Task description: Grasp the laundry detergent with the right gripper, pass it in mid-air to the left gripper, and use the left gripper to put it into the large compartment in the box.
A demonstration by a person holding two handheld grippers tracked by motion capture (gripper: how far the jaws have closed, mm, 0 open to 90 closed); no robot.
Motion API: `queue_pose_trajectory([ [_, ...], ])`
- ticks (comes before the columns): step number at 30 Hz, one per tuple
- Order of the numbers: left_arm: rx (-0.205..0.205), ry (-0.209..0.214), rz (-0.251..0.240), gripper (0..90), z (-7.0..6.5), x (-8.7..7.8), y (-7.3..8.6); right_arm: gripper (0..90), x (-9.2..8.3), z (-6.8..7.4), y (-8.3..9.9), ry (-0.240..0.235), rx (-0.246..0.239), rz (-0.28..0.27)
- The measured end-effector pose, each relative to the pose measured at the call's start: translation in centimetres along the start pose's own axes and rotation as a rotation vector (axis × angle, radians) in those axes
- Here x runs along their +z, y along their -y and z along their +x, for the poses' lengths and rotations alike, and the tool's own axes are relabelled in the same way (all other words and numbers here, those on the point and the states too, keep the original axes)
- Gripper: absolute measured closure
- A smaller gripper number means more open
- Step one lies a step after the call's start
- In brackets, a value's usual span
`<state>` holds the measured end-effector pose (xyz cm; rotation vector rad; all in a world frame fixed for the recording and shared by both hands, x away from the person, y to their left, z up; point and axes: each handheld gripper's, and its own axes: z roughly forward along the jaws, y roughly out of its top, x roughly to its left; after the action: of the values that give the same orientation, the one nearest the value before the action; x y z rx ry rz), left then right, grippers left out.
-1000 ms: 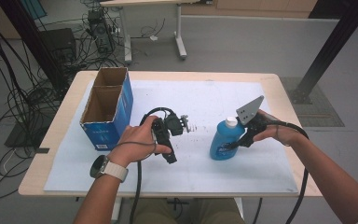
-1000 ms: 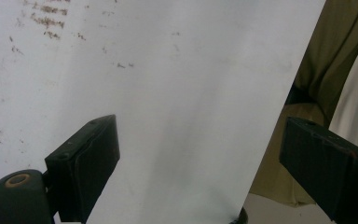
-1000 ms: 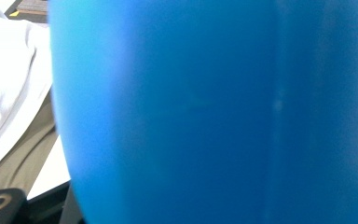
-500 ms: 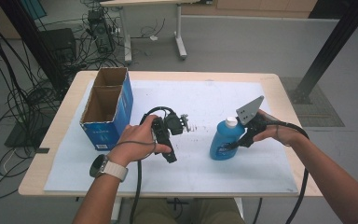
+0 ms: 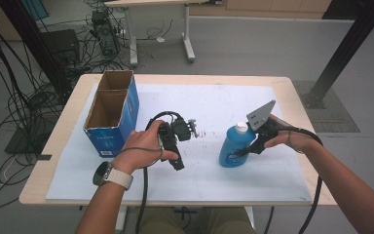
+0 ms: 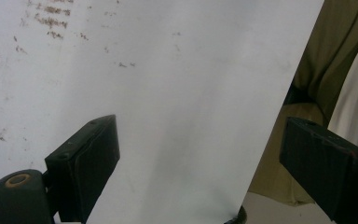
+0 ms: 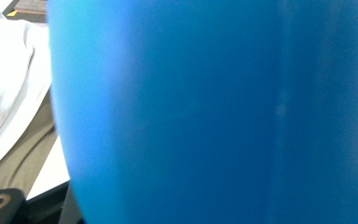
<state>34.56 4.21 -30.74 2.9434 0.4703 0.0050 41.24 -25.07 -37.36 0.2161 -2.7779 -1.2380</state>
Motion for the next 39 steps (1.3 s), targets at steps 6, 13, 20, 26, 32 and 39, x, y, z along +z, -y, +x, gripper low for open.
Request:
queue_pose_trajectory([
  [6, -0.002, -0.001, -0.001, 12.5, 0.01, -0.08, 0.05, 44.1, 0.01, -0.02, -0.01, -0.001, 0.001, 0.001],
  [13, -0.003, -0.002, -0.004, 12.5, 0.05, -0.17, 0.05, 44.0, 0.00, -0.02, 0.00, -0.001, 0.002, 0.000],
  [20, -0.002, -0.002, -0.003, 12.5, 0.05, -0.19, 0.06, 43.9, 0.00, 0.01, 0.04, 0.002, 0.003, -0.002],
  [26, -0.003, -0.003, -0.006, 12.5, 0.04, -0.23, 0.07, 44.0, 0.00, -0.01, 0.02, 0.001, 0.003, -0.001],
  [32, -0.003, -0.004, -0.008, 12.5, 0.10, -0.23, 0.07, 43.8, 0.01, 0.01, 0.01, 0.002, 0.002, 0.000],
  [39, -0.004, -0.002, -0.011, 12.5, 0.07, -0.19, -0.03, 43.7, 0.01, 0.06, -0.02, 0.005, 0.004, 0.002],
])
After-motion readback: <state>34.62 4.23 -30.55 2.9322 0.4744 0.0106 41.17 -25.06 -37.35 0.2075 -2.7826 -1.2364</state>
